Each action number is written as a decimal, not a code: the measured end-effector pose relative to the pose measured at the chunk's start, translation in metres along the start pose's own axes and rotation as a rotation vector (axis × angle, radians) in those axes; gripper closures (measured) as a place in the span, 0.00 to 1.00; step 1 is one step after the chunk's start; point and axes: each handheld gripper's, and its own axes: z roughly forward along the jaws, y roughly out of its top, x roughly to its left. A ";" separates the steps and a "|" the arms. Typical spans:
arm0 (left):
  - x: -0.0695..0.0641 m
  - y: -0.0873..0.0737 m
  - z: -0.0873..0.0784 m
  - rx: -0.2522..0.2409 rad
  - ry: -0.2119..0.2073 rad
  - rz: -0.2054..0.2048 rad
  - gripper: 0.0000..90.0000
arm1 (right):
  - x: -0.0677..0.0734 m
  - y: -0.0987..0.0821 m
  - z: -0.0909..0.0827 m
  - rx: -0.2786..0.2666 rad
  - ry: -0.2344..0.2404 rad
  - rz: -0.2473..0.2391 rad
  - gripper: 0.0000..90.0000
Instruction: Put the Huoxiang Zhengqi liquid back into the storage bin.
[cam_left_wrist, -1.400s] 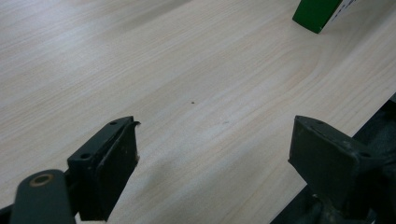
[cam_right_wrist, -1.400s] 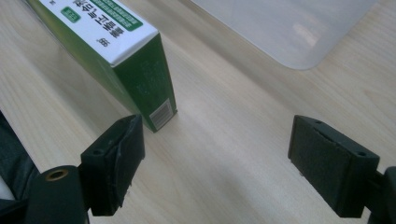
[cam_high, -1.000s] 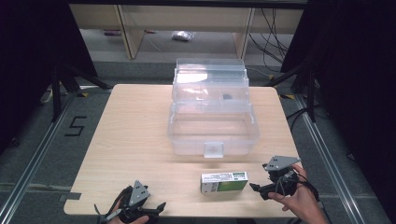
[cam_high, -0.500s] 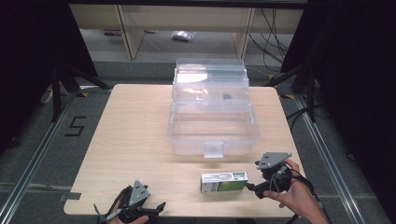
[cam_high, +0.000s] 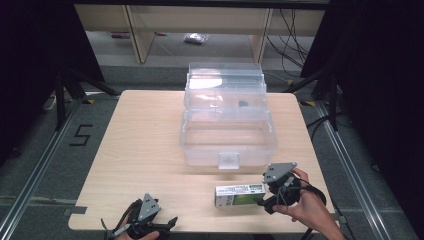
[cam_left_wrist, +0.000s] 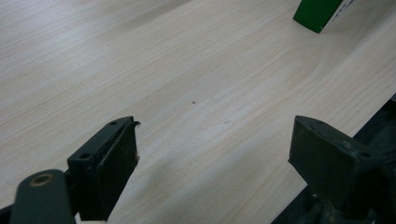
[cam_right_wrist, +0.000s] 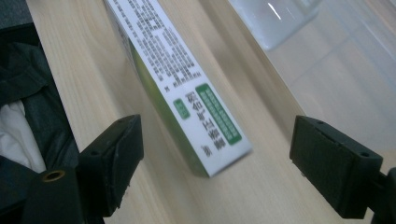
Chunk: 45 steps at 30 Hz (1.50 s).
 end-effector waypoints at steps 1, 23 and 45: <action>-0.003 0.000 0.002 -0.034 -0.004 -0.042 0.16 | 0.000 0.003 0.001 0.005 0.000 -0.010 0.21; -0.003 -0.001 0.002 -0.039 0.000 -0.047 0.16 | 0.009 0.039 0.038 0.163 0.092 -0.143 0.22; -0.002 0.000 0.000 -0.020 -0.013 -0.036 0.16 | 0.012 0.049 0.059 0.309 0.159 -0.174 0.40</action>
